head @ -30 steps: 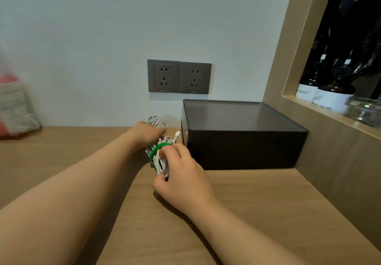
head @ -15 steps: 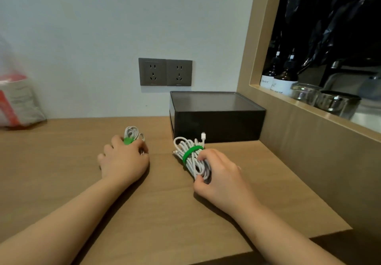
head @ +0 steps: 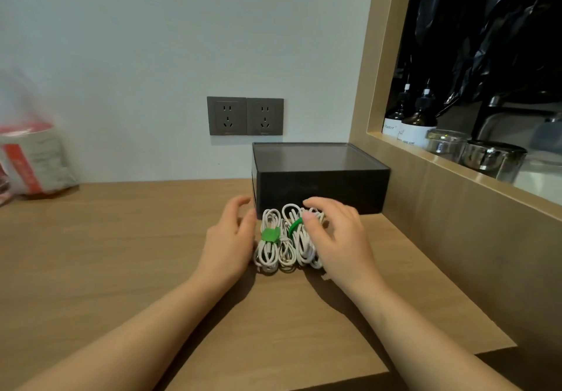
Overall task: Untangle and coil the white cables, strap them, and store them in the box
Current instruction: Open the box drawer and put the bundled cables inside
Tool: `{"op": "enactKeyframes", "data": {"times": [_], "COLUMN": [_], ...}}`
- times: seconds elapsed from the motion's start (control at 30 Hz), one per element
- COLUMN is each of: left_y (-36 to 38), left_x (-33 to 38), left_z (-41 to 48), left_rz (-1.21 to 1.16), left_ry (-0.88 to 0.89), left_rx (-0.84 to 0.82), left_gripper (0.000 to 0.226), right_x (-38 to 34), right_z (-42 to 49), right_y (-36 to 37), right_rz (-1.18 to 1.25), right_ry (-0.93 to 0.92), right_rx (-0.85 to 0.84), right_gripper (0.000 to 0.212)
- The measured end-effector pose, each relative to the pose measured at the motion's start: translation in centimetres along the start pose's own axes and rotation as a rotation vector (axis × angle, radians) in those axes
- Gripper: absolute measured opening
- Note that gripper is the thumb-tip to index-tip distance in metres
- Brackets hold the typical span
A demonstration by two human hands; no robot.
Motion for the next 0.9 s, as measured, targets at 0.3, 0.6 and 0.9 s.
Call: {"op": "enactKeyframes", "data": {"times": [0.3, 0.6, 0.9], "left_y": [0.6, 4.7, 3.9], "left_x": [-5.9, -8.3, -8.9], "left_z": [6.6, 10.1, 10.1], "left_rz": [-0.116, -0.550, -0.724], "left_ry": [-0.190, -0.492, -0.626], "left_rx": [0.098, 0.062, 0.224], "left_gripper": [0.026, 0.027, 0.040], "right_x": [-1.1, 0.1, 0.2], "right_z": [8.1, 8.5, 8.3], "right_y": [1.5, 3.5, 3.5], "right_rz": [-0.355, -0.298, -0.284], "right_ry": [0.030, 0.038, 0.067], "right_rx": [0.021, 0.043, 0.023], "right_gripper": [0.033, 0.033, 0.035]}}
Point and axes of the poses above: each hand's wrist, its own z-axis towards the middle knuckle, its own y-axis out of the palm, x = y × z, the point moved 8 cm from there along z, towards the middle knuckle, and after that the axes turned 15 degrees about y, right-handed, at the moved point
